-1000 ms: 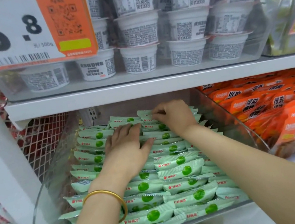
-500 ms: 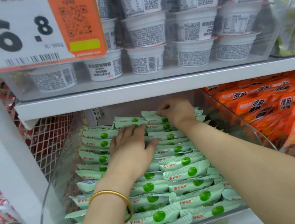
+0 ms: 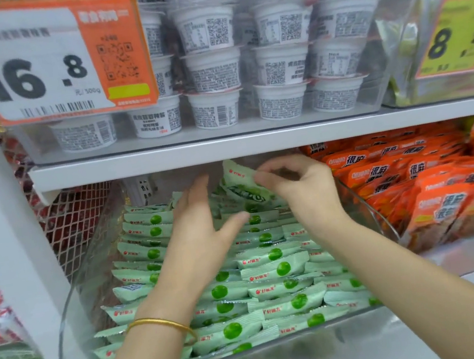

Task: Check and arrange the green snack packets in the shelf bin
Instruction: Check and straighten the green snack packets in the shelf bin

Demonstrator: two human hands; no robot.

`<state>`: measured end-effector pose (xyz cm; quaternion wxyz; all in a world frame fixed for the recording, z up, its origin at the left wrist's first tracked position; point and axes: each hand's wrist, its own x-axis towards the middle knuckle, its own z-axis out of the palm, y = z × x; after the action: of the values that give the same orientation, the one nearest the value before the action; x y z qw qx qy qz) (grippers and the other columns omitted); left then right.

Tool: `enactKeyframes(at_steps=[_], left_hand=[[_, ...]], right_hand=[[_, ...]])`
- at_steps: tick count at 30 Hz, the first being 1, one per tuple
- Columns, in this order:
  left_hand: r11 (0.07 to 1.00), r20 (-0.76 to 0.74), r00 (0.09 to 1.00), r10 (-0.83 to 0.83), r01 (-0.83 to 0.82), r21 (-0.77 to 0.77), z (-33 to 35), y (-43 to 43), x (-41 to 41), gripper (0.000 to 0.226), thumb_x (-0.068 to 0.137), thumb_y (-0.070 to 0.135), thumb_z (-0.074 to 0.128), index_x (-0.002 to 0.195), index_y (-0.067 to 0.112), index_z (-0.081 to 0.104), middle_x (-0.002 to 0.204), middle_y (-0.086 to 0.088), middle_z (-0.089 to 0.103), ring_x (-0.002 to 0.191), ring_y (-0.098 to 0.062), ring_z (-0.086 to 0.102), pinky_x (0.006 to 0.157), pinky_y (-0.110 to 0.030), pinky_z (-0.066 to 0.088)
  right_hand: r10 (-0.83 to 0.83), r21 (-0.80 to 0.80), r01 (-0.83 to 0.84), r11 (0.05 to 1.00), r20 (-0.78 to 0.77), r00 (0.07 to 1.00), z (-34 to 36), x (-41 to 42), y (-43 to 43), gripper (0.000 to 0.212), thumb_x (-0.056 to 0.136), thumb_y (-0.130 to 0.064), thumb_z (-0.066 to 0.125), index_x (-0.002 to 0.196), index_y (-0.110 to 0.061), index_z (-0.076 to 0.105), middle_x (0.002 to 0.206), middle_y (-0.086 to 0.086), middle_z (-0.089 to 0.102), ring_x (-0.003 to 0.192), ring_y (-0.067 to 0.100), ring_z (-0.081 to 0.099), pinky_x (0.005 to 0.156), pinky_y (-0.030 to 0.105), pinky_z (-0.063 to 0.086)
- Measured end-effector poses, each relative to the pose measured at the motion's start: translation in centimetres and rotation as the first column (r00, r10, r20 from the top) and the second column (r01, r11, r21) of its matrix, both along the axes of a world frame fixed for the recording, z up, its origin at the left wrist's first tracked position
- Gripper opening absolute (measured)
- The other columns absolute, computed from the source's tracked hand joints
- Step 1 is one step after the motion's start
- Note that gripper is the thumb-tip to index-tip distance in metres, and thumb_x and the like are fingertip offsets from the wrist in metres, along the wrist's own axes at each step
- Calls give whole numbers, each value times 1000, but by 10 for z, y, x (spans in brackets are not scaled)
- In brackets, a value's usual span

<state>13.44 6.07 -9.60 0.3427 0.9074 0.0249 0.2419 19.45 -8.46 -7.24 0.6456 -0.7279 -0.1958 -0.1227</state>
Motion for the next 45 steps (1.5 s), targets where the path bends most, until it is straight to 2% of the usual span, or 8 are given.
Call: enactKeyframes(at_steps=[7,13,21,30,34,37,41,45], left_hand=[[966,61,977,-203,210,-151,16,-27,-47,26,82,26,70,102,38,59,93,28,64,89,13,55,73,-5,41],[857,-35,945,-326,279,-434,18,-32,-72,32,81,24,69,106,35,54,96,22,68,82,2,65,60,-16,50],[690,-74,822,-564,420,-589,24,-33,-82,72,66,7,72,128,24,41,110,18,67,98,-4,66,75,-16,52],[886,-6,916,-401,387,-255,17,-33,-70,75,84,7,66,135,49,31,126,47,38,118,27,34,89,3,32],[949,51,953,-298,290,124,11,-33,-66,58,91,26,58,141,41,33,146,23,32,124,20,28,101,0,17],[921,138,978,-160,97,377,9,-34,-64,58,89,53,41,143,29,38,146,6,29,127,-9,32,108,-20,17],[903,99,991,-89,38,427,13,-42,-67,95,67,76,44,144,21,36,141,6,33,127,-16,24,103,-34,22],[969,39,993,-113,102,225,17,-39,-67,85,64,66,48,142,34,35,129,25,37,124,0,25,103,-25,23]], right_hand=[[169,87,-170,982,16,985,-1,-62,-36,10,78,-13,73,82,-22,72,84,-9,69,81,5,62,80,24,49],[260,100,-249,963,-117,959,-9,-76,-45,24,84,-17,68,105,-27,63,96,22,67,79,26,63,67,38,55],[249,290,-187,939,-193,949,-5,-73,-53,18,84,-11,63,101,-7,60,76,9,69,64,18,65,48,27,53],[225,320,-129,939,-285,932,-12,-65,-52,8,88,-10,60,85,-12,53,69,3,68,60,15,66,53,35,55],[237,413,-85,907,-333,913,-11,-63,-51,9,87,-7,61,84,-9,53,72,4,67,63,16,67,56,38,57],[277,486,-82,870,-345,897,-10,-66,-47,10,88,-6,59,83,-9,51,75,7,66,63,15,67,54,34,56],[351,533,-140,834,-318,881,-8,-70,-42,9,89,-10,59,88,-8,50,80,8,64,65,14,65,55,29,55],[365,489,-209,847,-247,898,-6,-72,-41,23,88,-29,54,99,-9,57,86,6,66,72,16,64,59,29,53]])
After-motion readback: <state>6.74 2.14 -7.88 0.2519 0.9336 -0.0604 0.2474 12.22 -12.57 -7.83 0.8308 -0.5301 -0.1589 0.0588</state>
